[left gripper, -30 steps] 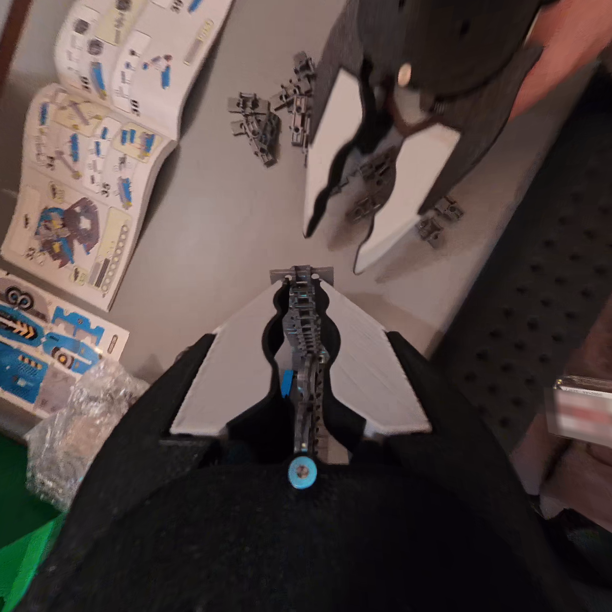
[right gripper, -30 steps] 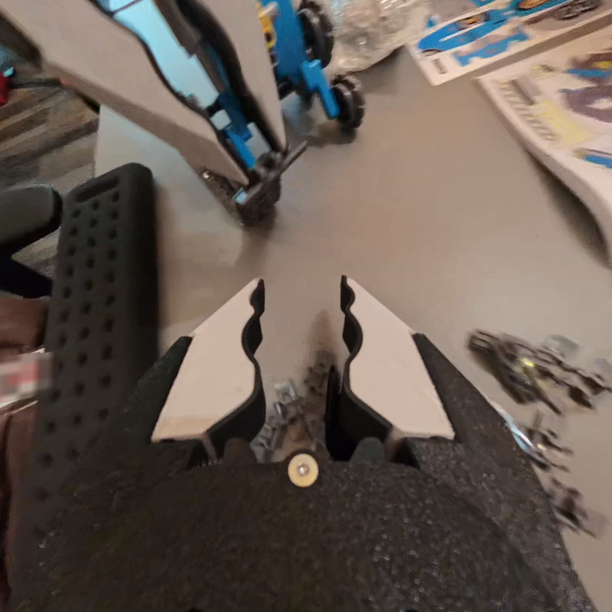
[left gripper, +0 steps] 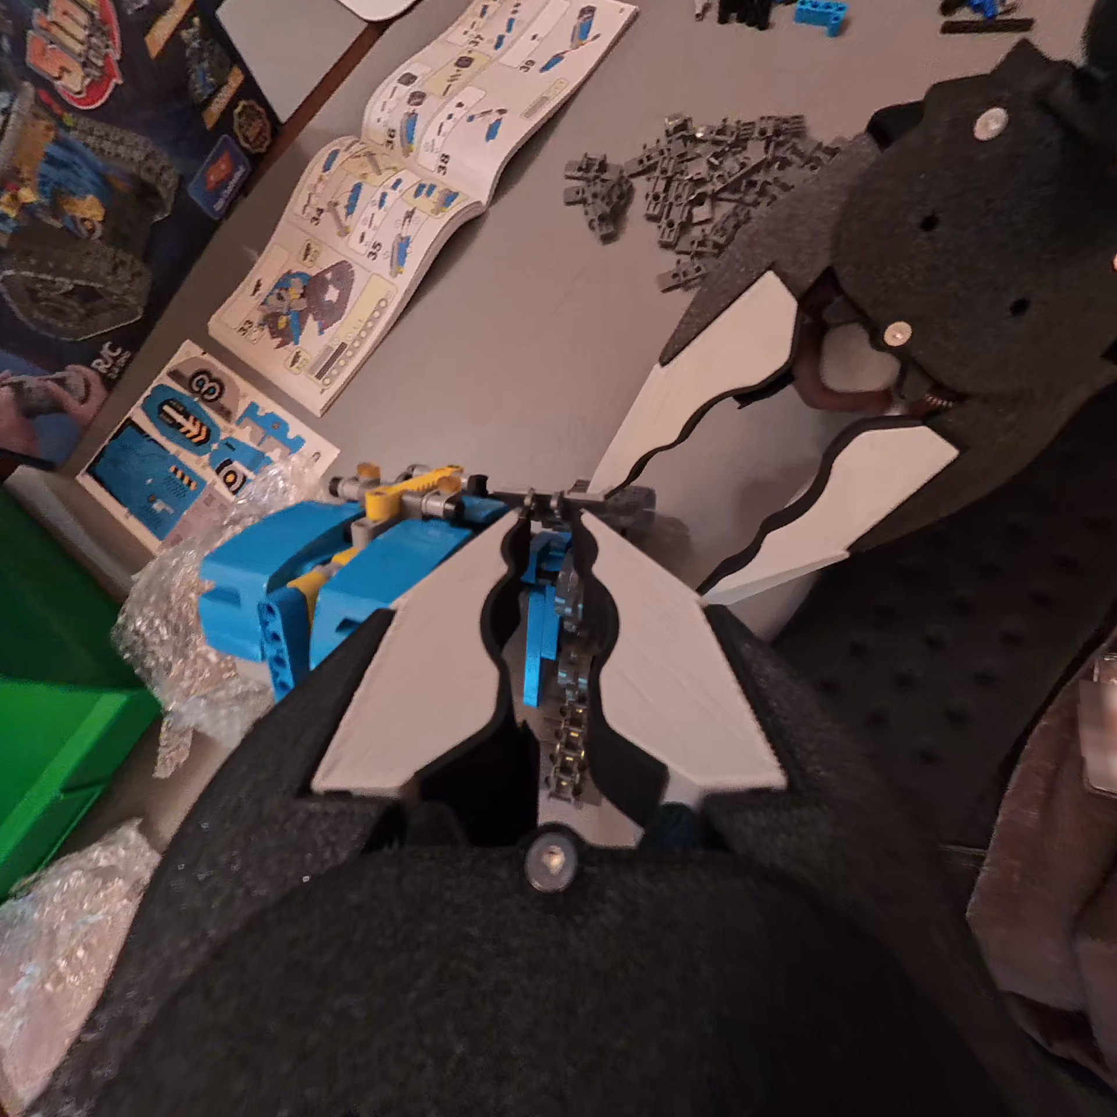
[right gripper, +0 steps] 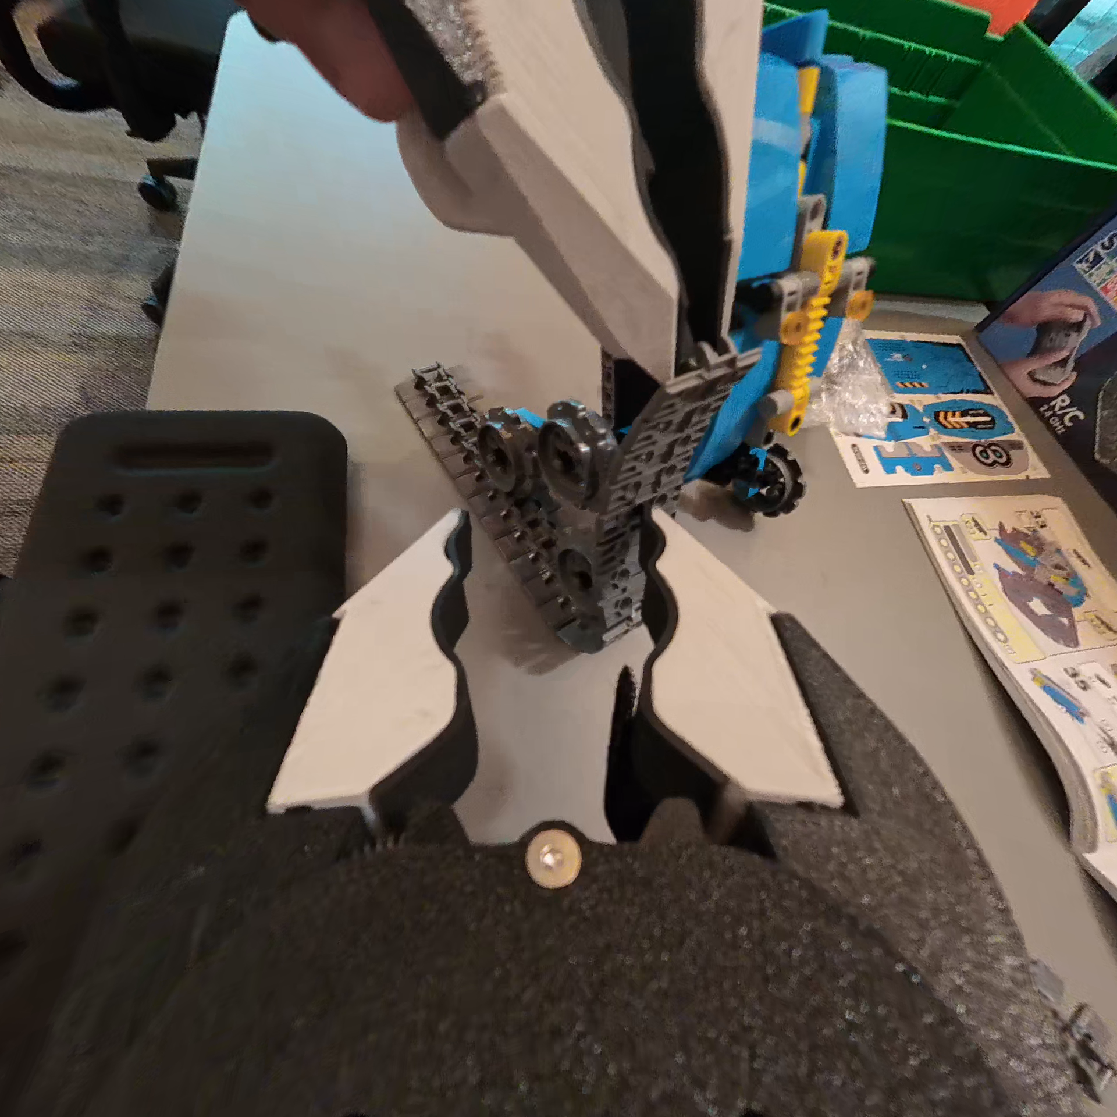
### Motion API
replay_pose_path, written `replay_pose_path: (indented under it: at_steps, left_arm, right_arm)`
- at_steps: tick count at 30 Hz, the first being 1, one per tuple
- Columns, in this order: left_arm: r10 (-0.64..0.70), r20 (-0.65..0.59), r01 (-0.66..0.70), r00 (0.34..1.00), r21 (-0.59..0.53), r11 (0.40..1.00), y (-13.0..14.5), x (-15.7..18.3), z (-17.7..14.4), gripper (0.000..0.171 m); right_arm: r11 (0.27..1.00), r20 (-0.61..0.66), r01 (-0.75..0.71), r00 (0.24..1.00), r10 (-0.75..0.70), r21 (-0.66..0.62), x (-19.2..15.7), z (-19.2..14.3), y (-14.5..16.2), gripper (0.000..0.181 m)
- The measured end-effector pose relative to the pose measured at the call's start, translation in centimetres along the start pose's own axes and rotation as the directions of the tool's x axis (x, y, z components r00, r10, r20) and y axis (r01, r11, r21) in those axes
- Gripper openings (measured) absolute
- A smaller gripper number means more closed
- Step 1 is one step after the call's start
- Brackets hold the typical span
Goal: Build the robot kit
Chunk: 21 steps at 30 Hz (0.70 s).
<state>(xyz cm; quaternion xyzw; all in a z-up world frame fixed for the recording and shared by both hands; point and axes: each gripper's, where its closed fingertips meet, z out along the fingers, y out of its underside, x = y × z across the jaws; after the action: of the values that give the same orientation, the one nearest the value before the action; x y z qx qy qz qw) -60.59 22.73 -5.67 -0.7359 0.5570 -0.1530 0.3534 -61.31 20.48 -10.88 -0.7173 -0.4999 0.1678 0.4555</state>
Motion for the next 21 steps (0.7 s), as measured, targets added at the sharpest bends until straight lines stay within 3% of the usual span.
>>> replay_pose_path:
  at_steps: [13,17,21]
  left_arm:
    - [-0.087,0.106,0.081,0.991,0.056,0.995,4.9,-0.6,-2.2,0.014]
    - [-0.159,0.08,0.15,0.984,0.108,0.983,6.8,-0.3,-2.4,0.014]
    - [-0.238,0.036,0.227,0.971,0.197,0.954,6.5,-0.4,-1.3,0.014]
  right_arm:
    - [0.999,0.001,0.033,0.999,-0.033,-0.001,-0.5,1.0,-0.4,0.05]
    - [0.999,0.01,0.035,0.999,-0.035,0.0,-0.6,1.0,-0.5,0.05]
    - [0.999,0.025,0.04,0.999,-0.04,0.009,-0.8,0.9,-0.6,0.048]
